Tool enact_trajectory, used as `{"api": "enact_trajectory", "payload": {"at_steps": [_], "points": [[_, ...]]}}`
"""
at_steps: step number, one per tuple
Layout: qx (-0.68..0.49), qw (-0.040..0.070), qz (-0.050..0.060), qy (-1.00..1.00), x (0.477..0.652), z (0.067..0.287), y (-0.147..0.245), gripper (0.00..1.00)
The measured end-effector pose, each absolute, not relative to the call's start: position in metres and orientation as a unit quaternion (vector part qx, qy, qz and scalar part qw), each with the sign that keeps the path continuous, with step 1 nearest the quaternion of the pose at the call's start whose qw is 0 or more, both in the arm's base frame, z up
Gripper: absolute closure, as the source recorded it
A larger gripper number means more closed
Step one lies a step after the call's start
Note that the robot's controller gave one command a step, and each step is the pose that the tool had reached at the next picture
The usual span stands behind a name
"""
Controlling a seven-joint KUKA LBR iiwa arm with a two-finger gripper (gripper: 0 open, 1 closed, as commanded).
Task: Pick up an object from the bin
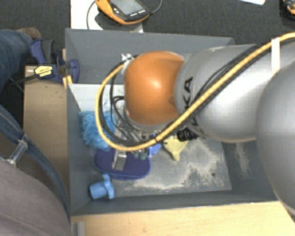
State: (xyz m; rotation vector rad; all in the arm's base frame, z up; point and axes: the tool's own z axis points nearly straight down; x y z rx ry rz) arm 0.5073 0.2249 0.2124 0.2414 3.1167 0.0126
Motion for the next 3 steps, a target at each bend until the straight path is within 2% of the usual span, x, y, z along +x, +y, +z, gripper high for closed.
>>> {"api": "enact_trajectory", "payload": {"at_steps": [1,2,3], "points": [[0.180,0.008,0.005,0.984,0.503,0.176,0.242,0.00],[0.251,0.007,0.005,0.968,0.507,0.163,0.223,0.00],[0.285,0.006,0.005,0.958,0.508,0.180,0.226,0.00]]}}
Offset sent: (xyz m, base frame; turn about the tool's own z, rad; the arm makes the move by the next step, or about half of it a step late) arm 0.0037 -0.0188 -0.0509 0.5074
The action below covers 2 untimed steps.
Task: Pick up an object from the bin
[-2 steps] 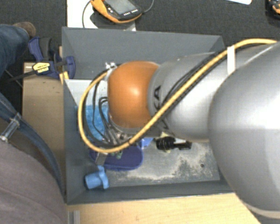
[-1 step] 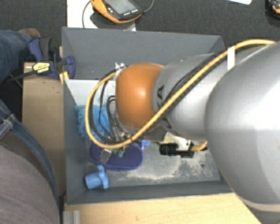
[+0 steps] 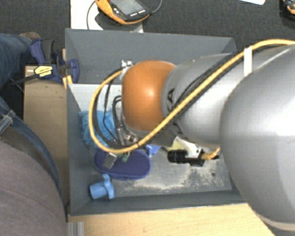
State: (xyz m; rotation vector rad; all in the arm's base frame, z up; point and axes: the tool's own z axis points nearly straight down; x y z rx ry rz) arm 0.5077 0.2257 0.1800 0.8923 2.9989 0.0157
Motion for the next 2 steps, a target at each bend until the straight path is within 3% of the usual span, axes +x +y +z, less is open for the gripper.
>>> {"api": "enact_trajectory", "payload": {"at_steps": [1,2], "points": [[0.192,0.008,0.004,0.981,0.5116,0.2112,0.2212,0.00],[0.305,0.008,0.006,0.952,0.5111,0.2207,0.2240,0.00]]}}
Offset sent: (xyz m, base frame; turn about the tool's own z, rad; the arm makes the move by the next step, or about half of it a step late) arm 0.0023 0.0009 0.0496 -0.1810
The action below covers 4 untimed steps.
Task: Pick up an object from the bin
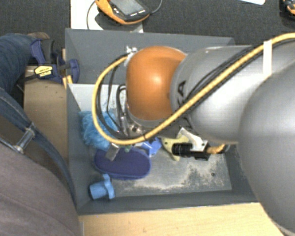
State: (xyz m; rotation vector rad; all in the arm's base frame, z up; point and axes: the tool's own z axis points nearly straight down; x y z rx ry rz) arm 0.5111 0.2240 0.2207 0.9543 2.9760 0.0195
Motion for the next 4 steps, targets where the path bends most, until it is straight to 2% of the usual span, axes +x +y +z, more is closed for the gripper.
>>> {"api": "enact_trajectory", "payload": {"at_steps": [1,2,3,4], "points": [[0.251,0.010,0.007,0.968,0.511,0.175,0.231,0.00],[0.249,0.009,0.006,0.968,0.510,0.129,0.232,0.00],[0.251,0.009,0.006,0.968,0.517,0.168,0.232,0.00],[0.238,0.006,0.003,0.971,0.513,0.234,0.227,0.00]]}}
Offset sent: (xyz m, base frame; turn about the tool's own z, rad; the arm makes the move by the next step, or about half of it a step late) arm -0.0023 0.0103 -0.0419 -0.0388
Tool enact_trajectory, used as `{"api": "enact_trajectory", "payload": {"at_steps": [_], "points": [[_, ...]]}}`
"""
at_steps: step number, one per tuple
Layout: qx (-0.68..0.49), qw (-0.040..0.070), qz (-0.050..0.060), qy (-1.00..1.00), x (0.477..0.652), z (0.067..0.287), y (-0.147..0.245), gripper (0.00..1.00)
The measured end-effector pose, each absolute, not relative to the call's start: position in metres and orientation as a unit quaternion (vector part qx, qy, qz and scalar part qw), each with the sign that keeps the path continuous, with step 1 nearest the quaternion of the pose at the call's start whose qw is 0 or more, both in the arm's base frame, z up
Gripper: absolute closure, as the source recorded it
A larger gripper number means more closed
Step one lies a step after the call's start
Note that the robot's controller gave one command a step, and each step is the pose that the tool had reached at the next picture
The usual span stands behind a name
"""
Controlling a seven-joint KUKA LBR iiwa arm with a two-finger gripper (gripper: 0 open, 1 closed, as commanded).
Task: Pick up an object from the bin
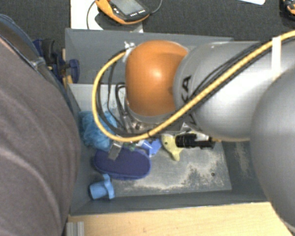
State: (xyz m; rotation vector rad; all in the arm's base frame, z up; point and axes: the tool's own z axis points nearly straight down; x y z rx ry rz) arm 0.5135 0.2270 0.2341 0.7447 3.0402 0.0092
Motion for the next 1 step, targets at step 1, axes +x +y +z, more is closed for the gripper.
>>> {"api": "enact_trajectory", "payload": {"at_steps": [1], "points": [[0.256,0.009,0.005,0.967,0.5233,0.2527,0.2127,0.00]]}}
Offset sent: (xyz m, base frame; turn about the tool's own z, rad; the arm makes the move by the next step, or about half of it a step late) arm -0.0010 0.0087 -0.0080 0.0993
